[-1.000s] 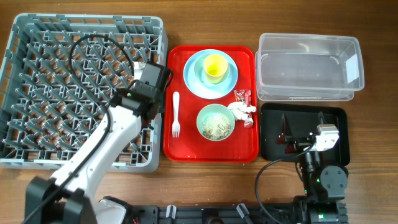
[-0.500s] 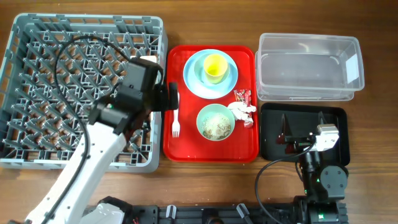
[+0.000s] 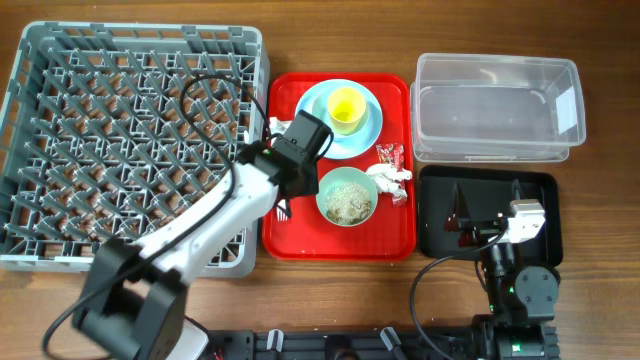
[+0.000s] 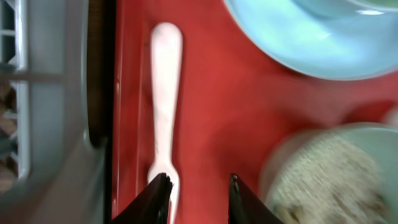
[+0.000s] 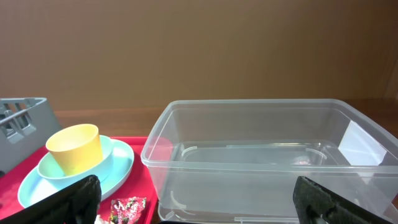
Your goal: Sort waste into correct bins and load items into the dishwasher rack
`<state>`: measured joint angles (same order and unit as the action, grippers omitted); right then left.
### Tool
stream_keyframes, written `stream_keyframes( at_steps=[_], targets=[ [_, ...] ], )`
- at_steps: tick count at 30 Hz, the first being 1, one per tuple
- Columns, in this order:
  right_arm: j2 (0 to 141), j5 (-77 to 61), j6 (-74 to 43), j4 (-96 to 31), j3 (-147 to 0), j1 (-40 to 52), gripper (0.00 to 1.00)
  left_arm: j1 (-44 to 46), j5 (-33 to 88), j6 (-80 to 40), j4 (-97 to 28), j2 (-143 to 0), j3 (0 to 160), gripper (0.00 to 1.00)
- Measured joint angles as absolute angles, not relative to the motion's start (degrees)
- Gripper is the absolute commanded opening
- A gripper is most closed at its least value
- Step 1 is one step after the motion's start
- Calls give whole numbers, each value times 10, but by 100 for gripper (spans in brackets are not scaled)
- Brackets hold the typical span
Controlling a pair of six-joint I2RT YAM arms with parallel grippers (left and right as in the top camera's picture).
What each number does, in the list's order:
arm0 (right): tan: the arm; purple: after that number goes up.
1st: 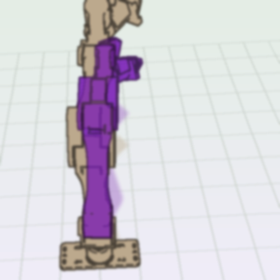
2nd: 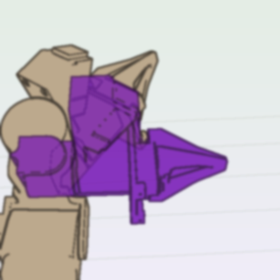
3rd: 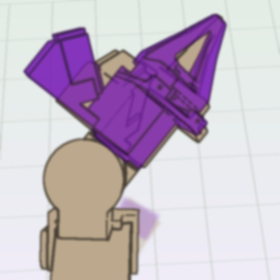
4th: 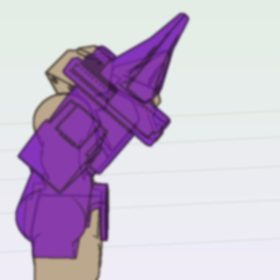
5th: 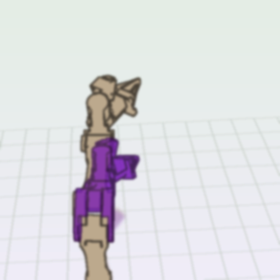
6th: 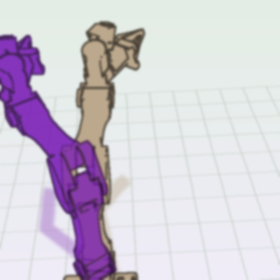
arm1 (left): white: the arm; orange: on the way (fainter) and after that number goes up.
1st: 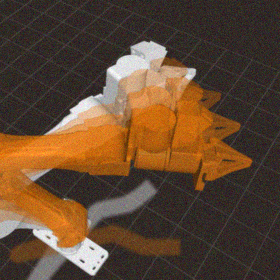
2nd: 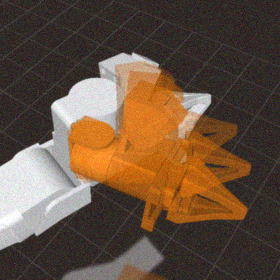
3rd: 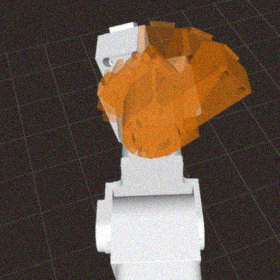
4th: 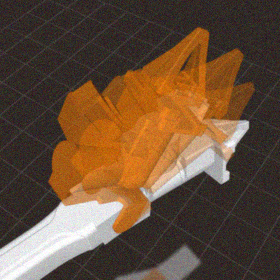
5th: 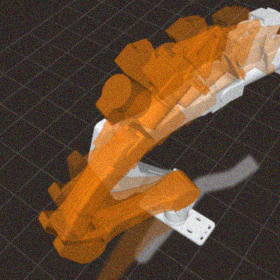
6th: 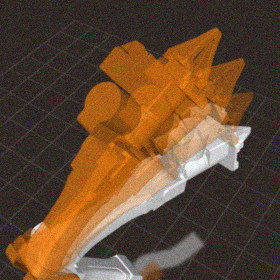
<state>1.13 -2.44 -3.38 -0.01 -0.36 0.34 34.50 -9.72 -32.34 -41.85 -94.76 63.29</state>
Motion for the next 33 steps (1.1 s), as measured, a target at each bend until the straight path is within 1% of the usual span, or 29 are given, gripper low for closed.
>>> stream_keyframes(
  at_steps=[2, 5, 13, 17, 21, 22, 23, 24, 25, 29, 30, 33],
  targets=[
    [11, -24, -34, 0, -4, 3, 100, 345, -120, -329, -405, -994, 633, 31],
    [11, -24, -34, 0, -4, 3, 100, 345, -135, -333, -389, -1027, 633, 30],
    [11, -24, -34, 0, -4, 3, 100, 345, -169, -334, -382, -1052, 633, 30],
    [11, -24, -34, 0, -4, 3, 100, 345, -167, -334, -380, -1070, 634, 30],
    [11, -24, -34, 0, -4, 3, 100, 346, -118, -333, -353, -1072, 637, 30],
    [11, -24, -34, 0, -4, 3, 100, 348, -106, -333, -350, -1072, 637, 28],
    [11, -24, -34, 0, -4, 3, 100, 350, -100, -333, -349, -1072, 637, 23],
    [11, -24, -34, 0, -4, 3, 100, 353, -95, -333, -349, -1072, 637, 21],
    [11, -24, -34, 0, -4, 3, 100, 353, -91, -333, -349, -1072, 637, 15],
    [11, -24, -34, 0, -4, 3, 100, 354, -86, -333, -350, -1072, 638, 12],
    [11, -24, -34, 0, -4, 3, 100, 354, -86, -333, -350, -1072, 638, 5],
    [11, -24, -34, 0, -4, 3, 100, 354, -91, -333, -352, -1072, 639, 4]
  ],
)
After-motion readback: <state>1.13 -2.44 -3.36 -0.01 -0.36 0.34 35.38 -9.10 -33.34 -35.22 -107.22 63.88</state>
